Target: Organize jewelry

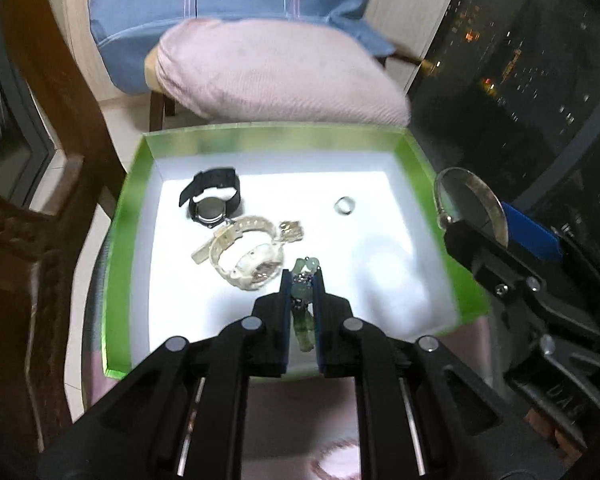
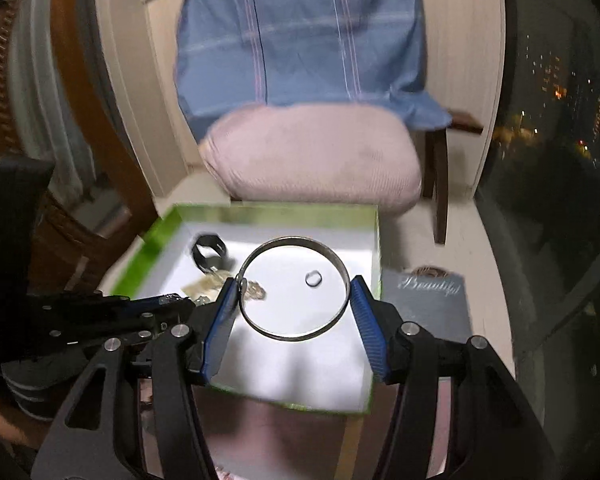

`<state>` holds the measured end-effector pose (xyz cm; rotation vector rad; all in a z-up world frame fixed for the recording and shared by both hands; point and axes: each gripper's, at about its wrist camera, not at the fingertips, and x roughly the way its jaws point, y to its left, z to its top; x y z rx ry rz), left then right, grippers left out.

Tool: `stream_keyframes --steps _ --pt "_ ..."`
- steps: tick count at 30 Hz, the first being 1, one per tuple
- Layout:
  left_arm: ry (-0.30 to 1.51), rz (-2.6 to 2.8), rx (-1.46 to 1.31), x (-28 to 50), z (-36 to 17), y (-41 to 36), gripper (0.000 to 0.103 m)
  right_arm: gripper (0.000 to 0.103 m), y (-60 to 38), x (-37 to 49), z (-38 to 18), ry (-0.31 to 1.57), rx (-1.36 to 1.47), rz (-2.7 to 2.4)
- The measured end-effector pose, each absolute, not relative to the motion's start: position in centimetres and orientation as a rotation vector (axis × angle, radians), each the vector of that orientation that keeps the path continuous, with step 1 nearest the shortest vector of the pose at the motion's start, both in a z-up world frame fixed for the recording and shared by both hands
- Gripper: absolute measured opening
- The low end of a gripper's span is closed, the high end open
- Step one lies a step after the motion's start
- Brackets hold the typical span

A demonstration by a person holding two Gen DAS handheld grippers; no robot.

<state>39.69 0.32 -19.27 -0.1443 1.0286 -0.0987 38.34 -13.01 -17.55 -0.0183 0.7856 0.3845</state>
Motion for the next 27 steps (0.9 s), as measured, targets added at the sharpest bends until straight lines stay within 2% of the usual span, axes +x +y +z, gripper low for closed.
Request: stream_keyframes --steps 3,4,7,8,10,11,12,13,14,16,19,23,27 --pt "1.065 -0.085 -0.138 40.7 -21.1 0.7 0.011 0.057 -12.7 39.3 -19.5 0.831 -0.022 0.372" --pt "1.069 -0.081 -0.135 40.8 -21.4 0.8 0.014 0.057 -12.6 39.7 -20.0 0.847 -0.013 0.373" --pt "1.067 -0.087 -0.135 40.3 -20.8 1.3 0.053 0.062 -12.7 40.1 -20.3 0.881 0.001 0.380" --pt "1.045 -0.091 -0.136 39.6 -19.7 1.6 0.058 0.062 -13.0 39.7 -19.8 0.869 0.002 0.372" --pt "0.990 -0.109 -0.138 37.9 -16.7 2.2 0.062 0.067 -14.3 37.7 -16.9 0.807 0.039 0.382" --pt "0.941 -0.119 -0.138 36.4 -14.5 2.7 0.070 0.070 -15.4 35.6 -14.4 0.746 0.065 0.398" --pt "0.857 -0.122 -0.135 33.6 -11.2 3.5 0.075 0.079 -16.3 34.3 -12.8 0.703 0.075 0.405" --pt "0.803 -0.119 -0.133 31.7 -9.4 4.0 0.086 0.086 -17.5 31.8 -10.6 0.638 0.087 0.408" --pt "0.706 -0.112 -0.131 28.1 -6.3 4.8 0.091 0.089 -18.4 30.0 -9.2 0.596 0.093 0.409" --pt "0.590 -0.094 -0.128 22.9 -3.0 5.9 0.096 0.096 -20.5 24.8 -6.3 0.506 0.104 0.405" --pt "0.440 -0.081 -0.187 14.0 -0.5 7.5 0.099 0.097 -22.5 17.9 -4.9 0.443 0.116 0.383" --pt "0.433 -0.067 -0.176 7.1 -2.3 7.0 0.099 0.097 -22.9 10.8 -6.4 0.458 0.106 0.379" --pt "0.511 -0.052 -0.162 3.0 -6.4 4.9 0.099 0.097 -21.9 6.3 -8.8 0.498 0.101 0.399"
